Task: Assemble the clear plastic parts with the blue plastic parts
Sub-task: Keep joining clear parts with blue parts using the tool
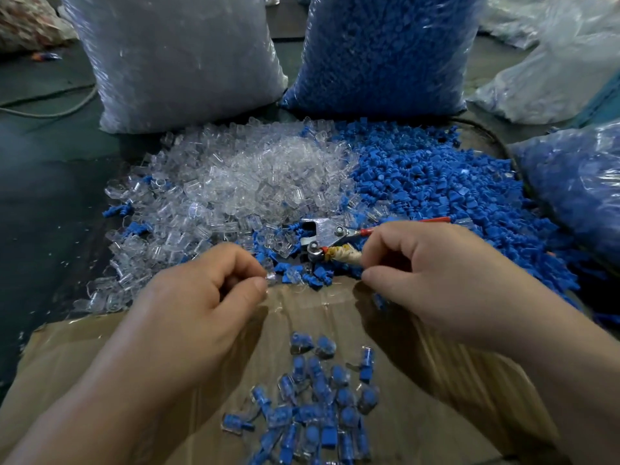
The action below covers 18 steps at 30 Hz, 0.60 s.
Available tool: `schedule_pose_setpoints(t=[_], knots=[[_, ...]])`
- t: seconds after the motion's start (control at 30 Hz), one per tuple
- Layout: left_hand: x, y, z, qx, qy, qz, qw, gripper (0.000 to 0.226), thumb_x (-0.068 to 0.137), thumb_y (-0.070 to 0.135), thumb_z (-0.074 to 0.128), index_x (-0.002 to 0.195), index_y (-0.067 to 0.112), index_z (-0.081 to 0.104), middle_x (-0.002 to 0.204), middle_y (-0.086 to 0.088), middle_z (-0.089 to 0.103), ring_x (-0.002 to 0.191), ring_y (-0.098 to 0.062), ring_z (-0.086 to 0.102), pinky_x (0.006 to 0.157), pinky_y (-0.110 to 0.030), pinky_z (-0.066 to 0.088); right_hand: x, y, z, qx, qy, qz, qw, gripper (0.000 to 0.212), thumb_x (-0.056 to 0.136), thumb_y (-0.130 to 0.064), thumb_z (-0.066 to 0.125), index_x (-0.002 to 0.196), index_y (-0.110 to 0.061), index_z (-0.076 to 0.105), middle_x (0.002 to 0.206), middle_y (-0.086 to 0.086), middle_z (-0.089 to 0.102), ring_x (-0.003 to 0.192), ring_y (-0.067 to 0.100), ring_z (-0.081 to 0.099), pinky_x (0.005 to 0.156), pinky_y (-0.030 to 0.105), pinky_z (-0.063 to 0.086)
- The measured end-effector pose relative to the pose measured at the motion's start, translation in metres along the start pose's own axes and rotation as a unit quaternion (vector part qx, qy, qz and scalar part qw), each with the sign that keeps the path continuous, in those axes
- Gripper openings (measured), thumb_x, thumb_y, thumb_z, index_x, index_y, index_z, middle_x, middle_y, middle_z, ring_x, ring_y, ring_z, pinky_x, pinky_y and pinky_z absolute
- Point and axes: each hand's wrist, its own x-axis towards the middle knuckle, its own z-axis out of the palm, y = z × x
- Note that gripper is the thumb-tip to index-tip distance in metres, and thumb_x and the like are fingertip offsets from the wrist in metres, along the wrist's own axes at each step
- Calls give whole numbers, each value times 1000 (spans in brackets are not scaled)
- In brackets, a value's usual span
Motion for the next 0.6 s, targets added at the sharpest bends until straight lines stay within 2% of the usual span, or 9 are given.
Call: schedule_pose_setpoints(t=[0.07, 0.1, 0.23, 0.33, 0.37, 0.4, 0.47, 0.53, 0.6], knots=[[0, 1, 2, 25, -10, -8, 1000, 9, 82, 49, 55, 90, 46, 59, 79, 32, 65, 72, 6, 62, 45, -15, 44, -1, 0, 0, -97, -25, -18, 995, 7, 89, -41, 59, 84, -37, 59, 76, -20, 62, 72, -5, 56, 52, 19, 45], [0, 2, 3, 40, -13, -8, 999, 9, 82, 49, 55, 88, 45, 60, 83, 36, 63, 74, 10, 60, 44, -13, 38, -3, -1, 0, -136, -47, -28, 989, 7, 90, -43, 56, 87, -37, 59, 77, -20, 60, 73, -3, 56, 56, 19, 44], [0, 3, 7, 64, 0, -16, 998, 7, 81, 52, 54, 87, 49, 55, 91, 44, 56, 81, 18, 55, 51, -18, 38, -8, -6, -3, -244, -57, -59, 966, 16, 93, -41, 42, 98, -34, 56, 92, -14, 57, 85, 11, 57, 75, 37, 51], [0, 5, 11, 117, 4, -1, 993, 22, 81, 54, 55, 102, 50, 57, 70, 24, 60, 68, 8, 59, 51, -15, 37, -12, -8, 2, -256, -45, -68, 963, 14, 96, -41, 40, 100, -33, 51, 94, -11, 47, 79, 14, 54, 70, 36, 52], [-1, 7, 12, 139, 4, 6, 990, 30, 81, 55, 55, 110, 47, 60, 73, 27, 57, 62, 6, 57, 52, -16, 39, -12, -10, 5, -264, -44, -74, 961, 8, 97, -37, 42, 97, -33, 49, 92, -11, 42, 74, 13, 52, 67, 36, 51], [0, 8, 13, 158, 1, 9, 987, 38, 81, 57, 54, 116, 44, 60, 81, 29, 56, 66, 6, 56, 55, -19, 43, -11, -10, 9, -271, -44, -79, 958, 3, 97, -32, 45, 94, -32, 46, 91, -11, 38, 71, 12, 49, 64, 35, 51], [1, 9, 16, 182, -1, 11, 983, 49, 82, 61, 50, 125, 41, 60, 93, 27, 55, 74, -1, 57, 60, -24, 47, -8, -11, 17, -268, -55, -91, 958, 12, 96, -24, 51, 90, -30, 41, 89, -10, 33, 69, 10, 45, 62, 34, 49], [2, 11, 17, 200, -2, 12, 980, 53, 82, 63, 47, 129, 40, 60, 97, 24, 55, 75, -2, 55, 60, -24, 45, -7, -14, 20, -241, -75, -115, 961, 17, 96, -26, 51, 86, -30, 37, 91, -11, 34, 74, 10, 44, 67, 32, 47], [3, 12, 17, 210, -8, 15, 978, 53, 83, 63, 45, 130, 41, 59, 100, 22, 59, 77, -2, 55, 63, -24, 47, -7, -15, 21, -189, -89, -146, 967, 10, 94, -33, 48, 87, -29, 42, 95, -11, 38, 80, 13, 47, 72, 35, 47]])
